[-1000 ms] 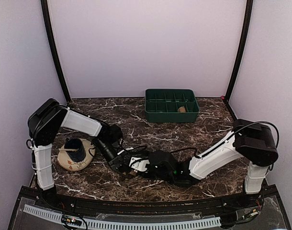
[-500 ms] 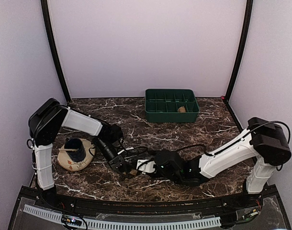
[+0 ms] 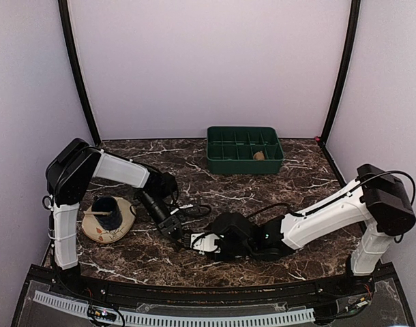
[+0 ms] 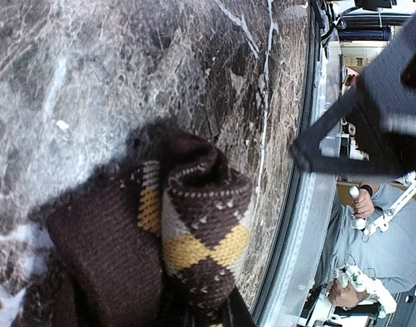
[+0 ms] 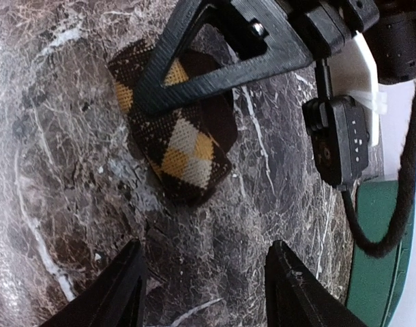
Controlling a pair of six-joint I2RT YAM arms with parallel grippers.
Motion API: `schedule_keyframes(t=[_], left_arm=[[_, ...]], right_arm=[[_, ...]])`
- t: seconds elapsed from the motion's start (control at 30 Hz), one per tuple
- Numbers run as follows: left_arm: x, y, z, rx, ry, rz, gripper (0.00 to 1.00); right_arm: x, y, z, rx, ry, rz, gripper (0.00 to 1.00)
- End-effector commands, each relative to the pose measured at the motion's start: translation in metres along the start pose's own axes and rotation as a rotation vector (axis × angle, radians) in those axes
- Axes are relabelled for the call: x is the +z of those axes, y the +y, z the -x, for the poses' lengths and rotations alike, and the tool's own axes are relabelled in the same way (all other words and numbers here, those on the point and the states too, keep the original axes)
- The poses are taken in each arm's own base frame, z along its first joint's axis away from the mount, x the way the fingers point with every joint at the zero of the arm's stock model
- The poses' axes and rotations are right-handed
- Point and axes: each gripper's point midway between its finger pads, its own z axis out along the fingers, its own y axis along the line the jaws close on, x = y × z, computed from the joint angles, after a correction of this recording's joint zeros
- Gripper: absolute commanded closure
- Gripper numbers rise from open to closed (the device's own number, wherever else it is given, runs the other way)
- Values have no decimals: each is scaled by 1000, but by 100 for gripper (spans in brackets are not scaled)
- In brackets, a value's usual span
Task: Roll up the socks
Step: Roll the sock at the center of the board.
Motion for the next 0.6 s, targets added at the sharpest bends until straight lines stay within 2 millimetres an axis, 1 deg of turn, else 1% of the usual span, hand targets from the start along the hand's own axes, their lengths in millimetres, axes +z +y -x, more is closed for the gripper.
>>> schedule_keyframes(t=[0.0,0.1,0.3,0.57], left_arm=[[0,9,-6,0,27,23,100],[1,9,-6,0,25,15,100],[2,10,-7,-3,27,6,100],[2,9,-6,-3,26,0,100]], right_arm=[[9,10,17,-9,-29,59,45],[13,11,24,-22,-37,75,45],[22,20,25,-46,-30,112,47],[34,22,30,-68,-23,127,48]])
